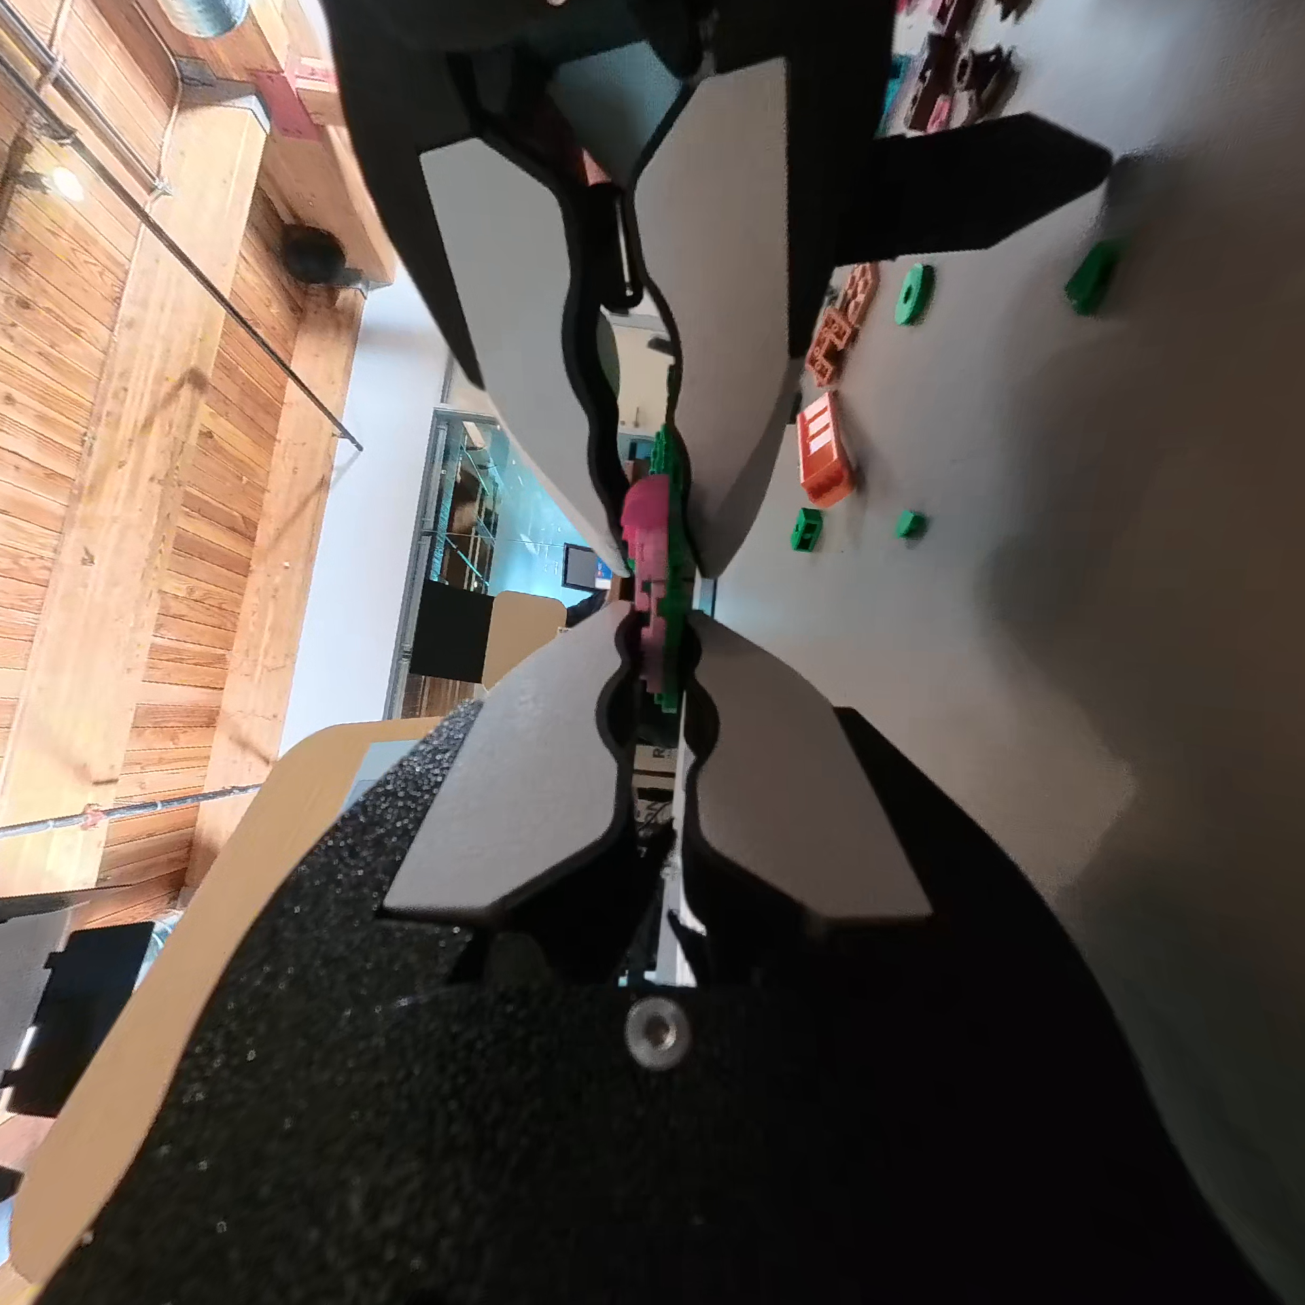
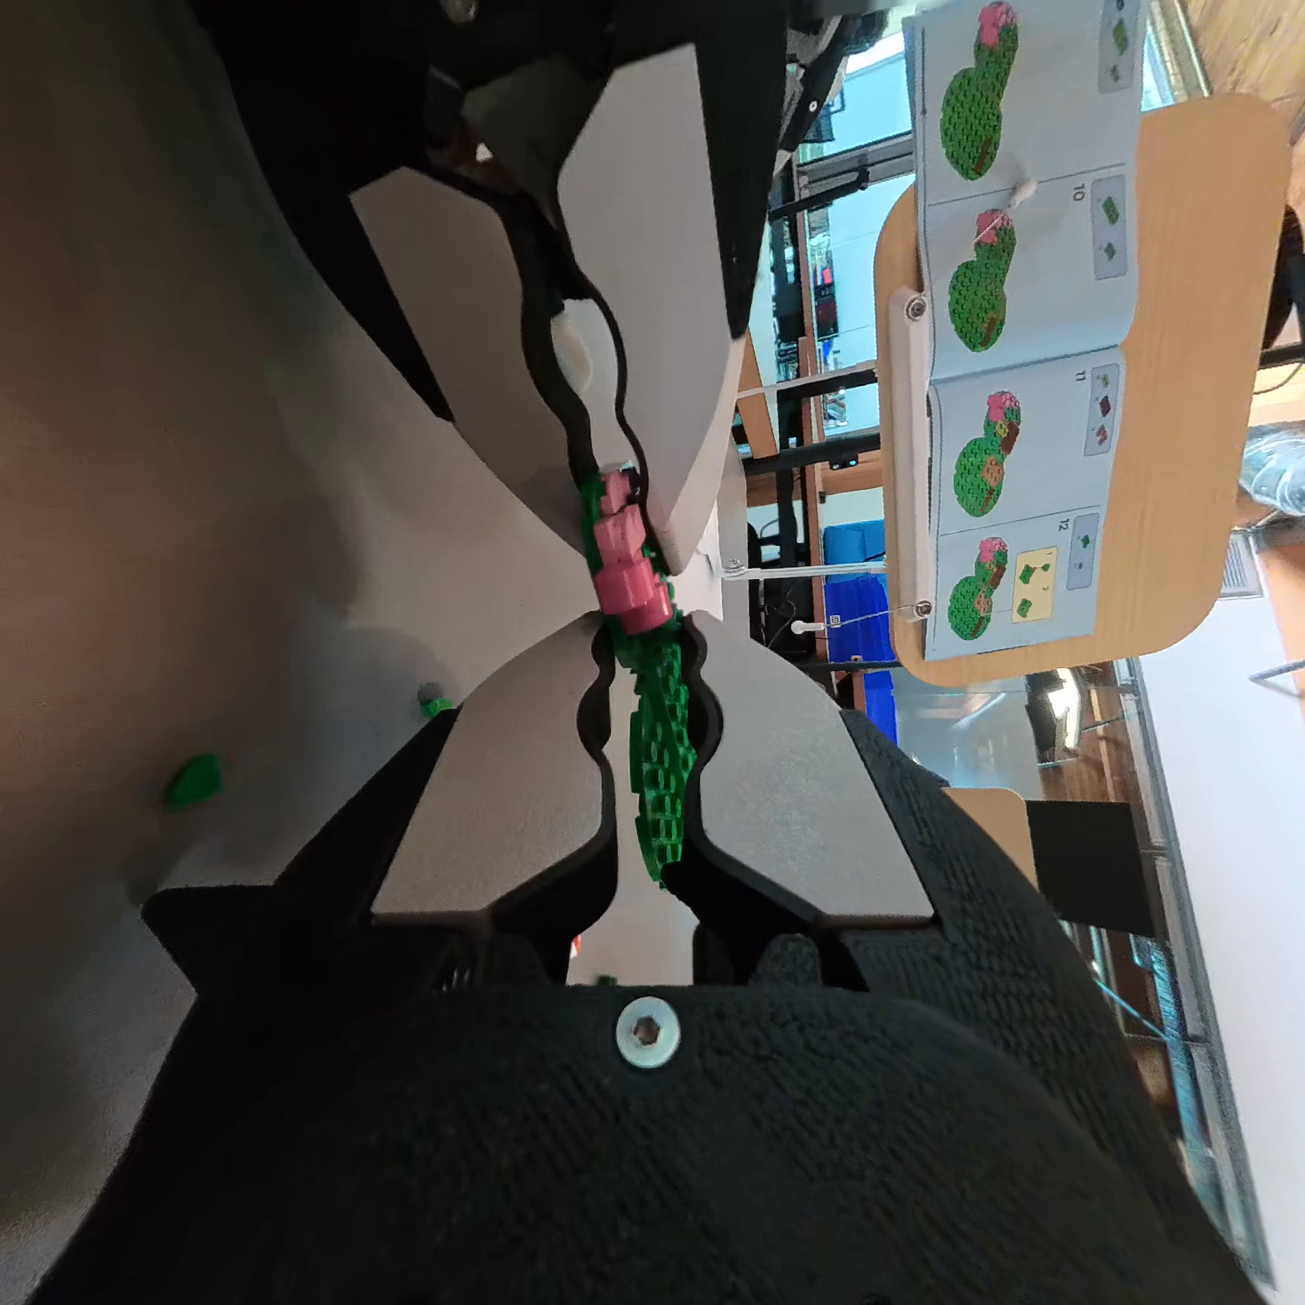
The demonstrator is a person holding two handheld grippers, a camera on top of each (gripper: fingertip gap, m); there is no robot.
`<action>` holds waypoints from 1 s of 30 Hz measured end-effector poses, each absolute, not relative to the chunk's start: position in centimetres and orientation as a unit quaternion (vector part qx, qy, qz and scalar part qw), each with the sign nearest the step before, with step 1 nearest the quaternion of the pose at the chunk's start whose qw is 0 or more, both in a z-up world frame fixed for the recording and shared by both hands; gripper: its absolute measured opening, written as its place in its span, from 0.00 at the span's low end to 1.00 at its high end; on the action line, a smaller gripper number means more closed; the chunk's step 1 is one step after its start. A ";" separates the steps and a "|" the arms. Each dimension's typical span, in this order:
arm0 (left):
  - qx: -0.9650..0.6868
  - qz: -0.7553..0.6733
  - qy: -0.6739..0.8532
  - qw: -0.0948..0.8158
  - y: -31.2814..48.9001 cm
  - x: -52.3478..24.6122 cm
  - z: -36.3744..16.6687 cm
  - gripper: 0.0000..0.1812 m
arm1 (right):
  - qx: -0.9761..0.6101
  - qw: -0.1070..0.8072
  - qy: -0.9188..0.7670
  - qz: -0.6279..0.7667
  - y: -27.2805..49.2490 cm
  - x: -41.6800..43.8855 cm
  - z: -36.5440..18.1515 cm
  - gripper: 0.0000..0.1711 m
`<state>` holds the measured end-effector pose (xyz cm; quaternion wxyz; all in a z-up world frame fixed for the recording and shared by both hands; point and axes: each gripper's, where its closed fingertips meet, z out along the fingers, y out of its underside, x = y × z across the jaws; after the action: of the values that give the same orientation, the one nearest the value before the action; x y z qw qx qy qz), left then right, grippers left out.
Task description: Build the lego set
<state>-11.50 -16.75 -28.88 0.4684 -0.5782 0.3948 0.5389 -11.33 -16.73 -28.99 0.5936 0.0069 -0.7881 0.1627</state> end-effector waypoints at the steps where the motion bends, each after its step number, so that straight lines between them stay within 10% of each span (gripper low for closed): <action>1: -0.581 0.535 0.394 0.470 -16.8 -11.5 -28.9 0.04 | 0.006 0.594 -0.788 0.164 -16.8 -11.3 -29.0 0.09; 30: -0.620 0.520 0.385 0.444 -16.7 -12.3 -30.0 0.04 | 0.023 0.609 -0.793 0.031 -16.2 -12.1 -29.6 0.07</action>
<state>-12.33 -16.68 -29.97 0.4441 -0.6202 0.3846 0.5197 -12.13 -16.16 -29.62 0.6086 0.0232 -0.7925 0.0307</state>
